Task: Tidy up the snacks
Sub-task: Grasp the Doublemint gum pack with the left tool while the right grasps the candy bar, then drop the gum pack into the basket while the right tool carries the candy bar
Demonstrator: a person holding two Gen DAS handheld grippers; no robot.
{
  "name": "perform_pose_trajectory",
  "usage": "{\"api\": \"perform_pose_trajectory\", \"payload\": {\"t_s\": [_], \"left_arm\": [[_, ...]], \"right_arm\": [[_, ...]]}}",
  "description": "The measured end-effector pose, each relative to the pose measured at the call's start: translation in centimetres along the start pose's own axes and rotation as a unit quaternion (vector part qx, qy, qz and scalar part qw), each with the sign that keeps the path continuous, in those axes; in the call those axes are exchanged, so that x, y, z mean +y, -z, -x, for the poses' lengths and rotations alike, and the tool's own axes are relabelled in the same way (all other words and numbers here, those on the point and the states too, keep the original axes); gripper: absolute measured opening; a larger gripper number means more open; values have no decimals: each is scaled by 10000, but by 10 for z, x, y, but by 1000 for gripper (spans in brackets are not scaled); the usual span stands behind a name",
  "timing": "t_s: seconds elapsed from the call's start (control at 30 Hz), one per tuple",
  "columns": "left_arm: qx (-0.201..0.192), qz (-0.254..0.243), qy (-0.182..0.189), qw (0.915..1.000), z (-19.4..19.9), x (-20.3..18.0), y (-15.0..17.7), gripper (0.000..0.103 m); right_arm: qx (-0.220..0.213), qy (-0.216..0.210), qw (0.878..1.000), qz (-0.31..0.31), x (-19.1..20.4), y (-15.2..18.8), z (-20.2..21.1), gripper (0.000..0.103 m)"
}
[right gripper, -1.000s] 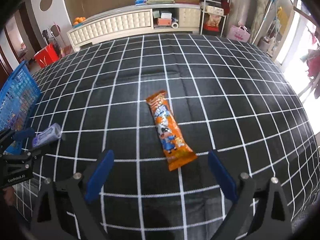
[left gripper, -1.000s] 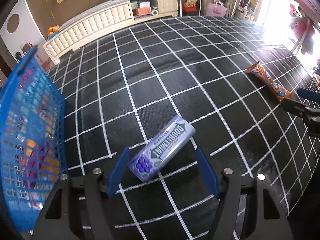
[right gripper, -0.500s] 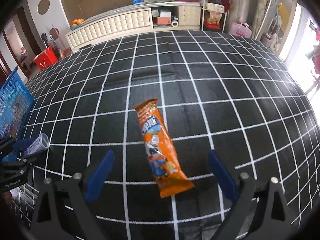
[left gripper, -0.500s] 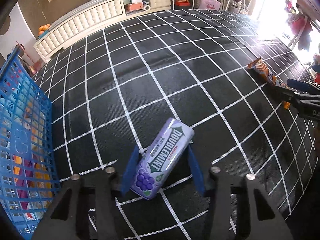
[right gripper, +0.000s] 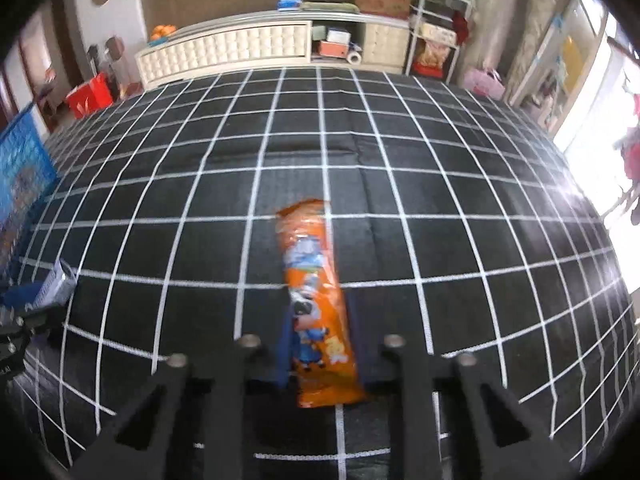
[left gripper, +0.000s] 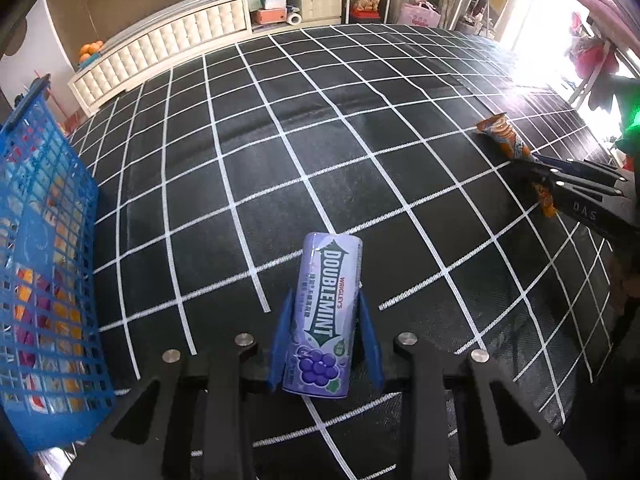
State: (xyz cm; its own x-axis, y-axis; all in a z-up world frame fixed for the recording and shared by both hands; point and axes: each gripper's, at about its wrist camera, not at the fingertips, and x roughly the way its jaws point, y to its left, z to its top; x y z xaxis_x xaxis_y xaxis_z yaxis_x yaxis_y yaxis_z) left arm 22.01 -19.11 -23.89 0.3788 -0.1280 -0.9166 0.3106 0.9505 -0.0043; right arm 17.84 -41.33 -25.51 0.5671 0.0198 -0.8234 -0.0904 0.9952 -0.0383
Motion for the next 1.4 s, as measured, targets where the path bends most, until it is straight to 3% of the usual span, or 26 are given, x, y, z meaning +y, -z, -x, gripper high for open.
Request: {"api": "perform_pose_trajectory", "payload": {"t_s": [0.23,0.63,1.07,1.4], "left_arm": [[-306,59,51,9995,40,-8,19,30],[-1148,178,-97,9932,140,-7,63,30],[-1938,490,-254,9795,231,44,93,30],[-2235,725,-691,9695,281,102,101,30]], "right_arm": [[-154,-206,9997,15,11,10,30,18],[-704,-601,9957,104,44,31,133,18],[-1359,-1239,9804,710,117,19,208,18],[-1650,-1755,9624,1253,186,-10,228,18]]}}
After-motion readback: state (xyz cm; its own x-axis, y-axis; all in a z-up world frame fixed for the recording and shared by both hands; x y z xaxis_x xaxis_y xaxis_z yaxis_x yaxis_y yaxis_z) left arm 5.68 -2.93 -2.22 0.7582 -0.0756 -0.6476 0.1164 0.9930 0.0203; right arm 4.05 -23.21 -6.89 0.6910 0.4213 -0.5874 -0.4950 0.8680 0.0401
